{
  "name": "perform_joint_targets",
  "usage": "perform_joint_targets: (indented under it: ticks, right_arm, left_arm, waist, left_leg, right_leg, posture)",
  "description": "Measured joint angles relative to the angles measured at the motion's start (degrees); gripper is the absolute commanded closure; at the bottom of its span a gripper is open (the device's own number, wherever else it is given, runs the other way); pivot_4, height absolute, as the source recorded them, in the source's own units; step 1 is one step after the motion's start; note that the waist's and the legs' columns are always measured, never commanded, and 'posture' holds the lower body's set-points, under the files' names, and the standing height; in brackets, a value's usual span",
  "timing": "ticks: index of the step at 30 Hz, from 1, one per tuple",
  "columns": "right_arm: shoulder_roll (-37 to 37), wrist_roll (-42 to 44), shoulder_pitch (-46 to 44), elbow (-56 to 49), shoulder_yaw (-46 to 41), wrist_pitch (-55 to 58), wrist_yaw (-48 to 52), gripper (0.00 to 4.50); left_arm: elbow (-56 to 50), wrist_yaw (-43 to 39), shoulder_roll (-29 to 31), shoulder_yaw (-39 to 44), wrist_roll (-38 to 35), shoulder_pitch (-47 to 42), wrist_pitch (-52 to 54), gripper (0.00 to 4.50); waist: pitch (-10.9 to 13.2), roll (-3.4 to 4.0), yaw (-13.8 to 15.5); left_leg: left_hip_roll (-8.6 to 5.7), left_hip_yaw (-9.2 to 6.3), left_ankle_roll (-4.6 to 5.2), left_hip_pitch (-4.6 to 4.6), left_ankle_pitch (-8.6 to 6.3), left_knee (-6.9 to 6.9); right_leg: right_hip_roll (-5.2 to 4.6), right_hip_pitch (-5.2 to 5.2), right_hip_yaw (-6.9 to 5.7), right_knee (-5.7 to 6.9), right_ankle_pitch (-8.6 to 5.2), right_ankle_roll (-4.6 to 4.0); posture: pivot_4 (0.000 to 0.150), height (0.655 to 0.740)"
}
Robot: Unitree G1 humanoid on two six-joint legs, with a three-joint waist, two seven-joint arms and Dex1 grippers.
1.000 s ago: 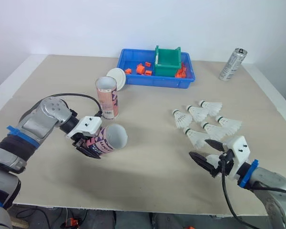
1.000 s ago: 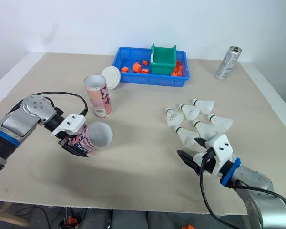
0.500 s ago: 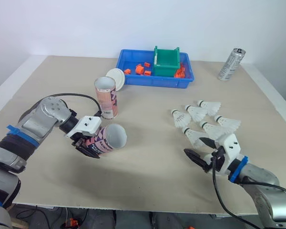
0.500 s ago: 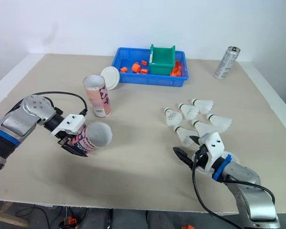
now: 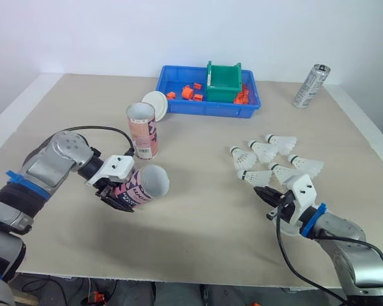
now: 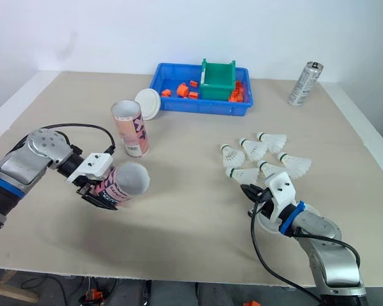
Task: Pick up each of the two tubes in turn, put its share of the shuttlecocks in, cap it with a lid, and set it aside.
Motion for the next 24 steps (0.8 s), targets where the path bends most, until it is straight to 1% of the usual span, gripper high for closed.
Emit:
perform_joint_targets:
  ticks: [4, 7, 8, 10, 11, 12, 14, 16, 17, 19, 20, 24]
  right_arm:
    - [-1.47, 2.62, 0.37, -4.26, -0.76, 1.92, 1.68, 4.40]
    - [-5.21, 6.93, 0.13, -9.57, -2.83, 4.48, 4.78, 4.40]
    - [-7.01, 9.62, -0.94, -11.85, -3.09, 6.24, 6.34, 4.40]
    - [-9.65, 14.45, -5.64, -15.74, -2.95, 9.10, 8.31, 4.40]
    - [-10.95, 16.88, -11.41, -18.79, -2.09, 10.24, 9.27, 4.40]
    - [-11.87, 17.32, -14.91, -20.10, -0.90, 10.62, 9.89, 4.40]
    - [-13.85, 15.97, -21.22, -21.83, 4.07, 10.50, 11.61, 4.40]
    - [-13.99, 13.12, -24.04, -21.63, 9.07, 9.77, 12.81, 4.40]
    - [-13.96, 10.28, -26.07, -20.31, 12.87, 8.81, 13.73, 4.40]
    - [-13.91, 5.65, -29.13, -17.53, 17.80, 6.48, 15.29, 4.40]
    - [-13.80, 3.78, -30.28, -16.13, 19.58, 5.03, 16.22, 4.40]
    - [-12.42, 0.24, -32.71, -12.44, 21.41, 1.42, 18.45, 4.40]
  left_arm:
    - [-1.20, 0.01, 0.01, 0.24, 0.01, 0.38, 1.00, 1.29]
    - [-1.24, 0.01, 0.01, 0.25, 0.00, 0.39, 1.22, 1.29]
    - [-1.23, 0.00, 0.09, 0.23, 0.01, 0.39, 1.28, 1.29]
    - [-1.22, -0.02, 0.32, -0.05, -0.04, 0.29, 1.35, 1.29]
    - [-1.16, -0.05, 0.35, -0.41, -0.15, 0.17, 1.41, 1.29]
    - [-1.06, -0.03, 0.24, -0.62, -0.19, -0.02, 1.46, 1.29]
    - [-0.70, 0.02, -0.09, -1.33, -0.59, -0.63, 1.62, 1.29]
    - [-0.58, 0.01, -0.35, -1.55, -1.02, -0.87, 1.97, 1.29]
    - [-0.49, -0.15, -0.31, -1.60, -1.33, -0.93, 2.18, 1.29]
    - [-0.55, -0.35, -0.45, -1.71, -1.44, -1.25, 2.53, 1.29]
    - [-0.52, -0.39, -0.46, -1.73, -1.64, -1.25, 2.68, 1.29]
    - [-0.28, -0.71, -0.18, -1.71, -1.97, -1.22, 3.69, 1.29]
  waist:
    - [0.03, 0.05, 0.01]
    - [0.03, 0.05, 0.01]
    - [0.04, 0.06, -0.02]
    - [0.09, 0.13, -0.25]
    - [0.08, 0.12, -0.26]
    - [0.09, 0.11, -0.22]
    - [0.07, 0.09, -0.09]
    - [0.05, 0.04, 0.14]
    - [0.05, 0.04, 0.13]
    - [0.06, 0.06, 0.13]
    - [0.05, 0.05, 0.16]
    - [0.05, 0.06, 0.11]
  left_leg:
    - [-0.01, 0.00, 0.00, -0.03, 0.00, -0.01]
    - [-0.01, -0.01, 0.00, -0.03, 0.00, 0.00]
    - [-0.01, 0.00, 0.00, -0.02, 0.00, 0.00]
    - [0.01, 0.01, 0.01, 0.03, 0.01, 0.00]
    - [0.02, -0.01, 0.02, 0.07, 0.02, -0.01]
    - [0.02, -0.02, 0.03, 0.09, 0.02, -0.01]
    - [0.02, -0.02, 0.03, 0.09, 0.02, -0.02]
    - [0.01, -0.02, 0.02, -0.03, 0.01, -0.02]
    - [-0.02, 0.01, 0.00, -0.09, 0.00, -0.01]
    - [-0.08, 0.03, 0.00, -0.25, 0.00, 0.00]
    - [-0.09, 0.02, 0.01, -0.28, 0.00, 0.00]
    - [-0.09, -0.01, 0.03, -0.25, -0.01, -0.04]
  right_leg:
    - [-0.01, -0.01, 0.00, 0.00, -0.02, 0.01]
    - [-0.01, 0.00, 0.00, 0.00, -0.02, 0.01]
    - [-0.02, -0.01, 0.01, 0.00, -0.01, 0.01]
    - [-0.01, -0.01, 0.01, 0.01, 0.04, -0.01]
    - [0.00, 0.01, -0.01, 0.02, 0.05, -0.03]
    - [0.01, 0.02, -0.02, 0.03, 0.05, -0.03]
    - [0.00, 0.00, -0.03, 0.02, 0.03, -0.06]
    - [-0.04, -0.04, -0.04, -0.03, -0.03, -0.04]
    - [-0.07, -0.09, -0.03, -0.03, -0.05, -0.02]
    - [-0.11, -0.21, -0.01, -0.04, -0.08, 0.03]
    - [-0.11, -0.20, -0.02, -0.04, -0.13, 0.08]
    - [-0.06, -0.19, -0.04, 0.02, -0.19, 0.07]
  posture:
    - [0.150, 0.7355]
    - [0.150, 0.7355]
    - [0.150, 0.7355]
    - [0.150, 0.7355]
    - [0.150, 0.7355]
    - [0.150, 0.7355]
    - [0.150, 0.7355]
    - [0.150, 0.7355]
    - [0.150, 0.7355]
    - [0.150, 0.7355]
    - [0.150, 0.7355]
    - [0.150, 0.7355]
